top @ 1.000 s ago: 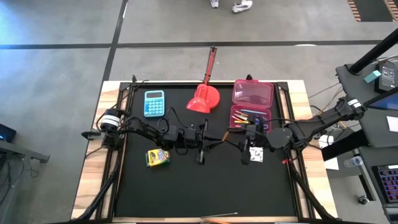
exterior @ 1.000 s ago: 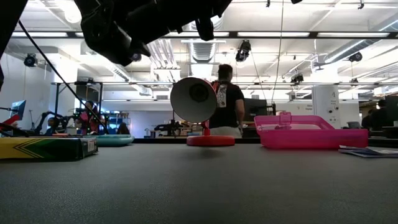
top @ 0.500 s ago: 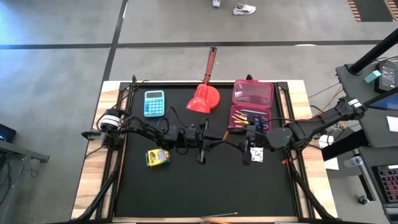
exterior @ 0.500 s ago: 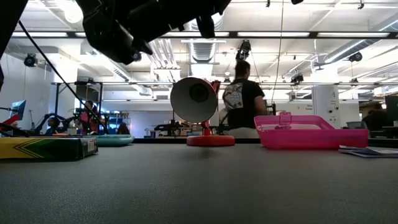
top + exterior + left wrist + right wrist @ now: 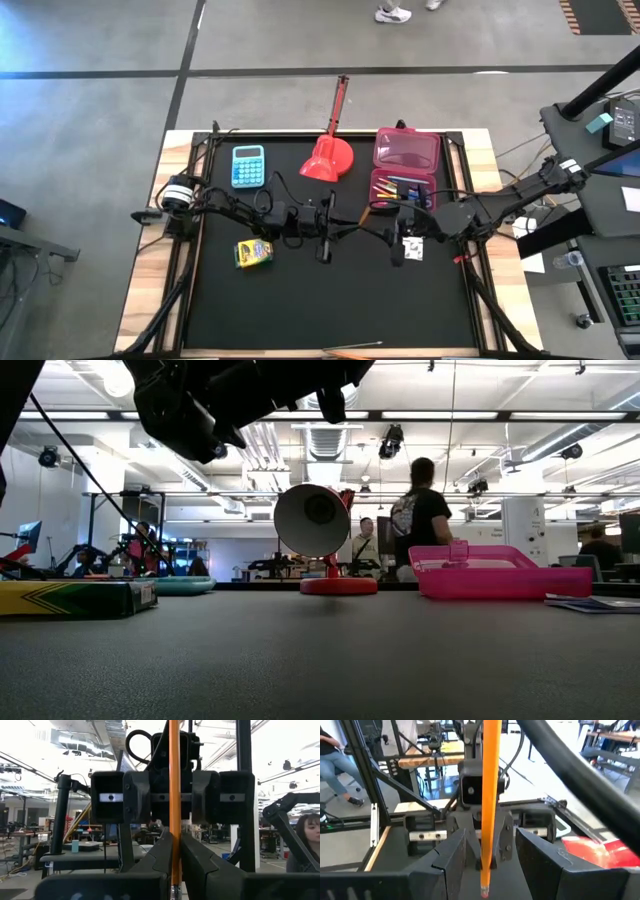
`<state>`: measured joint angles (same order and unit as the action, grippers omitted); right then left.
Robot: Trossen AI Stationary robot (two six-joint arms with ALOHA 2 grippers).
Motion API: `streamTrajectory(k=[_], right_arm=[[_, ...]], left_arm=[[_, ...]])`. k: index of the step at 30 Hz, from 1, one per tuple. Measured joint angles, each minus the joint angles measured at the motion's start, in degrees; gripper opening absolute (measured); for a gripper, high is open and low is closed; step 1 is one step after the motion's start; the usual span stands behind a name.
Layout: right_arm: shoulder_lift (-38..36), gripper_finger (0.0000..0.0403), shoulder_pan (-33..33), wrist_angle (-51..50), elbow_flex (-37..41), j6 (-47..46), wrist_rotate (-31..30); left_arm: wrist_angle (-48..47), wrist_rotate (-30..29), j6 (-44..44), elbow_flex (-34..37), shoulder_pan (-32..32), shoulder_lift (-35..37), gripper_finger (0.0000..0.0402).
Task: Pack school essentials
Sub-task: Put the orange pencil into the pink supply box
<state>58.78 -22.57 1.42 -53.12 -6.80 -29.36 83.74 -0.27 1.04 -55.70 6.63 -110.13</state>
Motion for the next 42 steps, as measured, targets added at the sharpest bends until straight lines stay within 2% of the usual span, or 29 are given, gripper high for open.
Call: streamTrajectory(k=[4,7,16,27,30,36,39,42], right_arm=[[0.4,0.0159,0.0,2.0,0.0,1.7,-0.2],[0.6,0.0140,0.5,2.5,0.0,1.9,-0.2],[0.7,0.0023,1.9,3.2,0.0,1.7,0.0],[0.7,0.0012,1.9,2.6,0.0,1.4,0.0],[0.7,0.0011,2.2,0.5,0.0,0.3,-0.2],[0.6,0.0010,5.0,-8.4,0.0,-5.7,-1.4],[-0.2,0.0009,7.5,-17.6,0.0,-10.0,-3.5],[-0.8,0.0009,10.6,-28.4,0.0,-15.8,-5.0]], left_arm=[[-0.2,0.0,0.0,0.0,0.0,0.0,0.0008],[-0.2,0.0,0.0,0.0,0.0,0.0,0.0008],[-0.2,-0.6,0.1,0.0,-0.1,0.0,0.0008],[-1.5,-0.7,0.0,0.0,0.0,0.0,0.0015],[-3.8,-0.7,0.0,0.0,-0.1,0.0,0.0045],[-10.6,-2.8,0.0,0.0,-0.8,0.0,0.0140],[-17.7,-6.8,0.1,0.0,-1.2,0.0,0.0177],[-25.3,-10.2,1.5,0.1,-1.3,0.0,0.0197]])
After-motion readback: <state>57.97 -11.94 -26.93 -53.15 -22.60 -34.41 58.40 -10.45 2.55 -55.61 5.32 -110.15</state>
